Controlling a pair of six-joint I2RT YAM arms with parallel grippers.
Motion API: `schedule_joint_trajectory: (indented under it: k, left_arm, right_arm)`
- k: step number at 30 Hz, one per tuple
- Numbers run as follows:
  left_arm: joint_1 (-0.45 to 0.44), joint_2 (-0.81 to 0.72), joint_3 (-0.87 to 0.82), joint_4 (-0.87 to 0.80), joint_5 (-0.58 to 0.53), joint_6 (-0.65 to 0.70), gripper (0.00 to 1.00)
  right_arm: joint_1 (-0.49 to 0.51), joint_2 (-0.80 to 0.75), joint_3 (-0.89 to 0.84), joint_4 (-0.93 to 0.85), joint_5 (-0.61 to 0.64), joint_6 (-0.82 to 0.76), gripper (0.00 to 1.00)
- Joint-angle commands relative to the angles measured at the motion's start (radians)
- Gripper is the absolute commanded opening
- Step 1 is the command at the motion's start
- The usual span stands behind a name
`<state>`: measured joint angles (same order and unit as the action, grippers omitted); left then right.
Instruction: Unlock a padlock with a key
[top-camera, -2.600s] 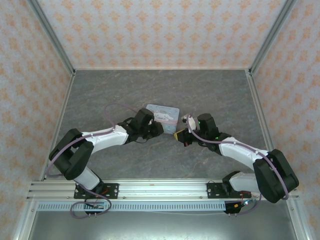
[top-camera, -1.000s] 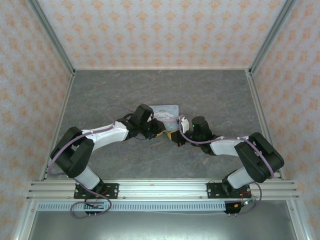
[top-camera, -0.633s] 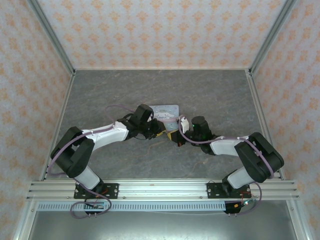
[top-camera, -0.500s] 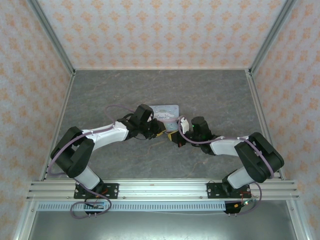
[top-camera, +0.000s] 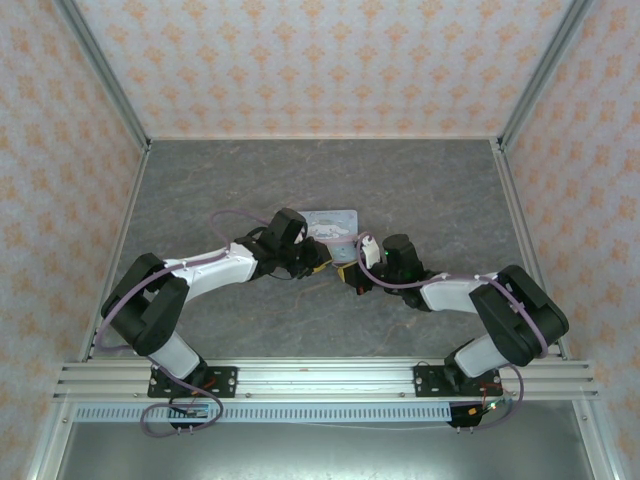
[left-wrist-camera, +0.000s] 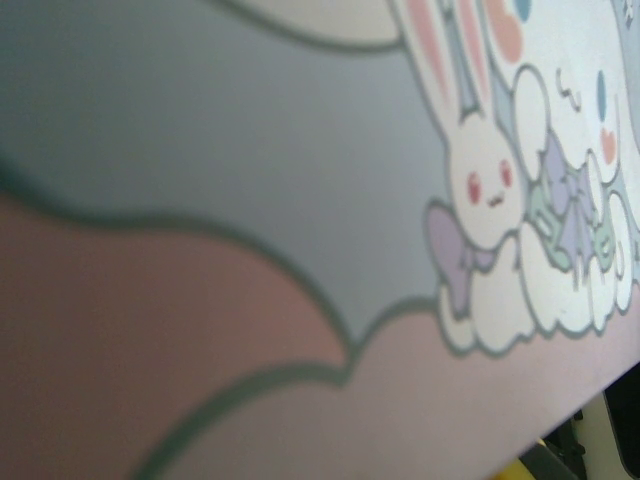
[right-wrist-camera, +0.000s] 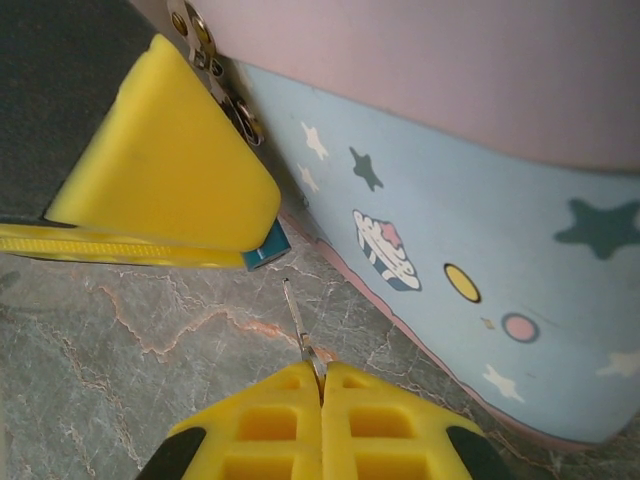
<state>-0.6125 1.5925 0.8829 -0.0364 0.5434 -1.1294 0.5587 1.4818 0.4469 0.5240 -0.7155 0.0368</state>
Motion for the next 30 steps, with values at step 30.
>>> schedule_joint_trajectory:
  k: [30]
  left_arm:
    - [0.011,-0.012,0.025,0.022,0.069,-0.002,0.14]
  right_arm:
    - [0.003,0.058,0.070,0.134,-0.065,0.011,0.00]
